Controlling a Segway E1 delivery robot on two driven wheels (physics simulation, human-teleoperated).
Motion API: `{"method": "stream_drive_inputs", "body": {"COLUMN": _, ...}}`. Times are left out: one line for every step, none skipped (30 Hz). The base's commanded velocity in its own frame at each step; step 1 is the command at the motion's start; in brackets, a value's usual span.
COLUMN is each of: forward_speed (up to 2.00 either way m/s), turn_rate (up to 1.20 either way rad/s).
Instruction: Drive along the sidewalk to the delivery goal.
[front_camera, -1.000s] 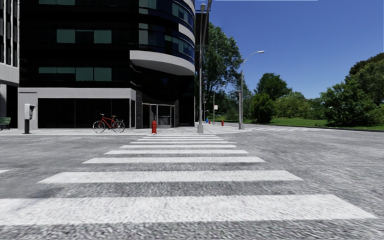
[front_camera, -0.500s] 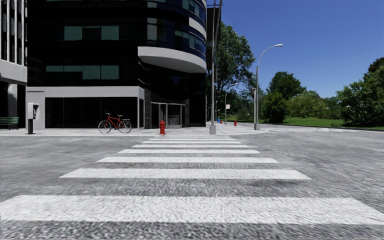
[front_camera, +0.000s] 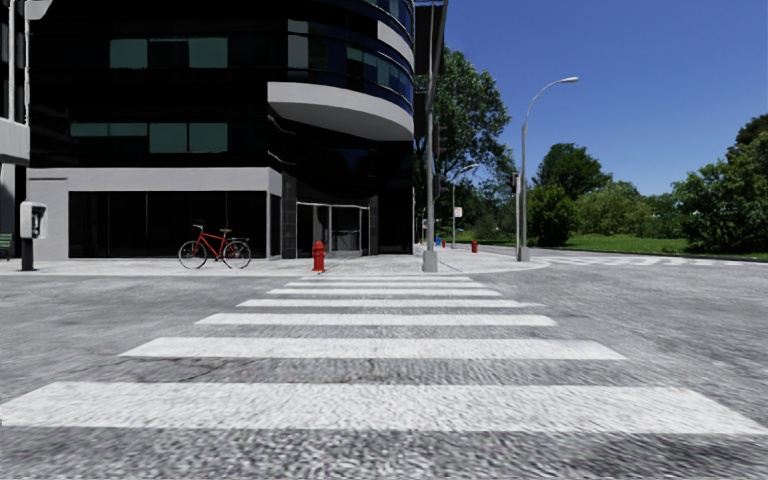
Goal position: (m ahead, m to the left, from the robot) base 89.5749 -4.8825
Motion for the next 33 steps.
{"method": "stream_drive_inputs", "body": {"forward_speed": 2.00, "turn_rate": 0.00}}
{"method": "stream_drive_inputs", "body": {"forward_speed": 2.00, "turn_rate": 0.00}}
{"method": "stream_drive_inputs", "body": {"forward_speed": 2.00, "turn_rate": 0.00}}
{"method": "stream_drive_inputs", "body": {"forward_speed": 2.00, "turn_rate": 0.00}}
{"method": "stream_drive_inputs", "body": {"forward_speed": 2.00, "turn_rate": 0.00}}
{"method": "stream_drive_inputs", "body": {"forward_speed": 2.00, "turn_rate": 0.00}}
{"method": "stream_drive_inputs", "body": {"forward_speed": 2.00, "turn_rate": 0.00}}
{"method": "stream_drive_inputs", "body": {"forward_speed": 2.00, "turn_rate": 0.00}}
{"method": "stream_drive_inputs", "body": {"forward_speed": 2.00, "turn_rate": 0.00}}
{"method": "stream_drive_inputs", "body": {"forward_speed": 2.00, "turn_rate": 0.00}}
{"method": "stream_drive_inputs", "body": {"forward_speed": 2.00, "turn_rate": 0.00}}
{"method": "stream_drive_inputs", "body": {"forward_speed": 2.00, "turn_rate": 0.00}}
{"method": "stream_drive_inputs", "body": {"forward_speed": 2.00, "turn_rate": 0.00}}
{"method": "stream_drive_inputs", "body": {"forward_speed": 2.00, "turn_rate": 0.00}}
{"method": "stream_drive_inputs", "body": {"forward_speed": 2.00, "turn_rate": 0.00}}
{"method": "stream_drive_inputs", "body": {"forward_speed": 2.00, "turn_rate": 0.00}}
{"method": "stream_drive_inputs", "body": {"forward_speed": 2.00, "turn_rate": 0.00}}
{"method": "stream_drive_inputs", "body": {"forward_speed": 2.00, "turn_rate": 0.00}}
{"method": "stream_drive_inputs", "body": {"forward_speed": 2.00, "turn_rate": 0.00}}
{"method": "stream_drive_inputs", "body": {"forward_speed": 2.00, "turn_rate": 0.00}}
{"method": "stream_drive_inputs", "body": {"forward_speed": 2.00, "turn_rate": 0.00}}
{"method": "stream_drive_inputs", "body": {"forward_speed": 2.00, "turn_rate": 0.00}}
{"method": "stream_drive_inputs", "body": {"forward_speed": 2.00, "turn_rate": 0.00}}
{"method": "stream_drive_inputs", "body": {"forward_speed": 2.00, "turn_rate": 0.00}}
{"method": "stream_drive_inputs", "body": {"forward_speed": 2.00, "turn_rate": 0.00}}
{"method": "stream_drive_inputs", "body": {"forward_speed": 2.00, "turn_rate": 0.00}}
{"method": "stream_drive_inputs", "body": {"forward_speed": 2.00, "turn_rate": 0.00}}
{"method": "stream_drive_inputs", "body": {"forward_speed": 2.00, "turn_rate": 0.00}}
{"method": "stream_drive_inputs", "body": {"forward_speed": 2.00, "turn_rate": 0.00}}
{"method": "stream_drive_inputs", "body": {"forward_speed": 2.00, "turn_rate": 0.00}}
{"method": "stream_drive_inputs", "body": {"forward_speed": 2.00, "turn_rate": 0.00}}
{"method": "stream_drive_inputs", "body": {"forward_speed": 2.00, "turn_rate": 0.00}}
{"method": "stream_drive_inputs", "body": {"forward_speed": 2.00, "turn_rate": 0.00}}
